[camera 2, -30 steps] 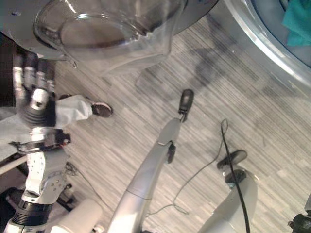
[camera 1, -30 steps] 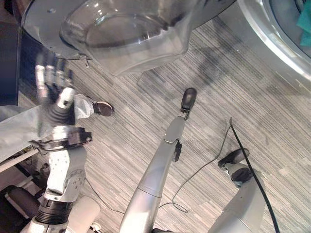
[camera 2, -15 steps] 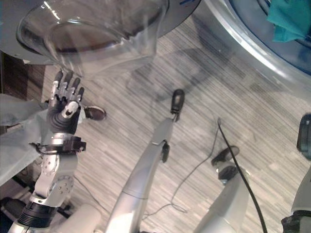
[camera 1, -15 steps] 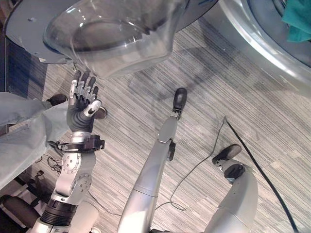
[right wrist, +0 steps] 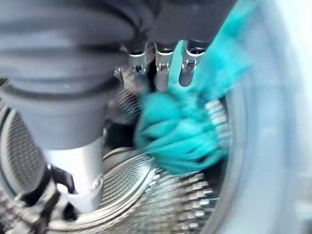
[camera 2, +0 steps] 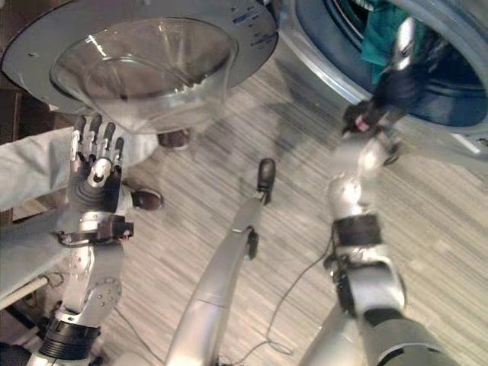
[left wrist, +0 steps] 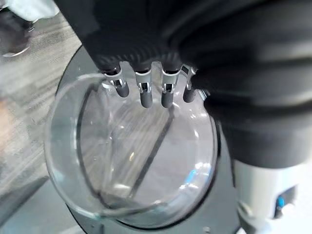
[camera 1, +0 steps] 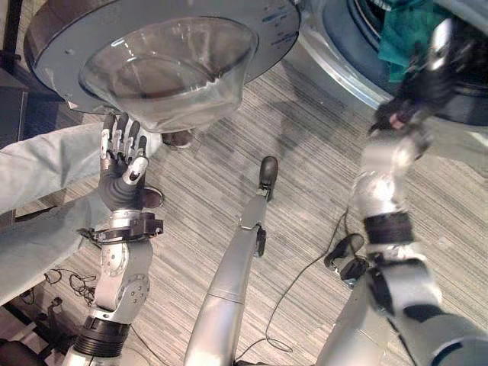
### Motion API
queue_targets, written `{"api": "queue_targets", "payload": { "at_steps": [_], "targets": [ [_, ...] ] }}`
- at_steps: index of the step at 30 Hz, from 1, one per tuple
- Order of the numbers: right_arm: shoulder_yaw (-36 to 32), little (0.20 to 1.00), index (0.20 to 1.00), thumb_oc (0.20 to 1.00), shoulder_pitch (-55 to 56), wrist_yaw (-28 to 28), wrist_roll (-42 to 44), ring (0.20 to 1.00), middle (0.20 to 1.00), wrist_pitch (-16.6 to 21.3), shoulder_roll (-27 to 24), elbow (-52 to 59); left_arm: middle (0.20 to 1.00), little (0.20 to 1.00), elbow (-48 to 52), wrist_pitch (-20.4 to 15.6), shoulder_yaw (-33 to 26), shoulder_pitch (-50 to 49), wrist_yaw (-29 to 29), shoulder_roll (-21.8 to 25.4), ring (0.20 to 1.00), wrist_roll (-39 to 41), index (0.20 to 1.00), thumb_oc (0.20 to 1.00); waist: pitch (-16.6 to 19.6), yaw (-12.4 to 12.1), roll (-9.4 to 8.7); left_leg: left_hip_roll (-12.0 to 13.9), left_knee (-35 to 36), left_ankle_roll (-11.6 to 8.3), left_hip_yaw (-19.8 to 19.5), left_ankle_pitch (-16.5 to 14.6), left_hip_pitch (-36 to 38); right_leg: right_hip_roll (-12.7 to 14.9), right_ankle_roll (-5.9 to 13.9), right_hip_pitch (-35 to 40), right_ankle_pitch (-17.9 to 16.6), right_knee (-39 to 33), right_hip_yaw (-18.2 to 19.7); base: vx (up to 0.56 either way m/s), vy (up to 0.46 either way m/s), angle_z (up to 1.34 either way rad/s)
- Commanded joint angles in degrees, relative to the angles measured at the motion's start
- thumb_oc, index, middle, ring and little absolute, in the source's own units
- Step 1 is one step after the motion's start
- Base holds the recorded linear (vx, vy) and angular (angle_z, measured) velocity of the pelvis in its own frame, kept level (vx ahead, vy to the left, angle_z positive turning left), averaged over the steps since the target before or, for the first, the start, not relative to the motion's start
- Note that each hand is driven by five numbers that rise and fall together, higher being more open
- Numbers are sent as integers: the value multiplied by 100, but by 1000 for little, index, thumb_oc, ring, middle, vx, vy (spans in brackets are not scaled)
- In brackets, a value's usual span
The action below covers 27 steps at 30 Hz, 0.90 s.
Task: Grab the laundry basket,head to the washer,open it,put in the laundry and shut it.
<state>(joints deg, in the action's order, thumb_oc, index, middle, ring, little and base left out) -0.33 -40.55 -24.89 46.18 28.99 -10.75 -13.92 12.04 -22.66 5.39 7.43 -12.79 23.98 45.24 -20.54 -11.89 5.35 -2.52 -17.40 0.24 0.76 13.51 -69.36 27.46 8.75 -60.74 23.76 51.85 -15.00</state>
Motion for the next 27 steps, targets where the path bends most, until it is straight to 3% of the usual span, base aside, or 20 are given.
{"api": "queue_targets", "payload": {
  "at_steps": [1, 5, 6, 7, 15, 23, 27],
  "targets": [
    [246, 1000, 1000, 1000, -109, 184, -644, 1000, 1000, 120, -349, 623, 1000, 1000, 183, -414, -227, -78, -84, -125, 1000, 80, 1000, 1000, -217, -86, 184, 90, -299, -427, -257, -1044, 270, -438, -465, 541, -264, -512, -141, -126, -25, 0],
    [707, 1000, 1000, 1000, 1087, 540, -602, 1000, 1000, -244, 20, 598, 1000, 1000, 209, -390, -257, -178, -108, -210, 1000, 27, 1000, 1000, -236, 91, 9, 217, -168, -512, -314, -914, 603, -625, -516, 950, -289, -709, -267, -111, -39, -5],
    [1033, 1000, 1000, 1000, 1809, 772, -753, 1000, 1000, -570, 4, 300, 1000, 1000, 245, -368, -339, -224, -65, -194, 1000, -2, 1000, 1000, -191, 174, -123, 316, 10, -589, -352, -805, 967, -778, -549, 1321, -279, -892, -386, -132, -53, -8],
    [1043, 1000, 1000, 1000, 1832, 769, -761, 1000, 1000, -576, 8, 313, 1000, 1000, 246, -368, -341, -243, -63, -196, 1000, -1, 1000, 1000, -197, 181, -114, 322, 32, -594, -359, -797, 1003, -790, -554, 1363, -284, -919, -399, -143, -65, -14],
    [1826, 1000, 1000, 1000, 3596, 1710, -1283, 1000, 1000, -1344, -457, -237, 1000, 1000, -2, -274, -464, -459, 289, -64, 1000, -3, 1000, 1000, 117, 416, -444, 768, 572, -813, -394, -499, 2503, -1367, -704, 3110, -385, -2042, -718, -79, -54, -13],
    [1746, 1000, 1000, 1000, 4371, 2048, -1548, 1000, 1000, -1611, -564, -600, 1000, 1000, -487, -129, -392, -640, 487, -196, 1000, 58, 1000, 1000, 372, 665, -507, 1127, 762, -737, -201, -565, 3804, -1617, -669, 4497, -664, -2948, -656, -19, 4, -17],
    [1293, 1000, 1000, 1000, 4771, 1978, -1746, 1000, 1000, -1735, -413, -1129, 1000, 1000, -666, 38, -466, -879, 577, -304, 1000, 87, 1000, 1000, 741, 886, -429, 1228, 1184, -711, -40, -552, 4741, -1717, -570, 5418, -894, -3699, -604, 61, 16, -20]
  ]
}}
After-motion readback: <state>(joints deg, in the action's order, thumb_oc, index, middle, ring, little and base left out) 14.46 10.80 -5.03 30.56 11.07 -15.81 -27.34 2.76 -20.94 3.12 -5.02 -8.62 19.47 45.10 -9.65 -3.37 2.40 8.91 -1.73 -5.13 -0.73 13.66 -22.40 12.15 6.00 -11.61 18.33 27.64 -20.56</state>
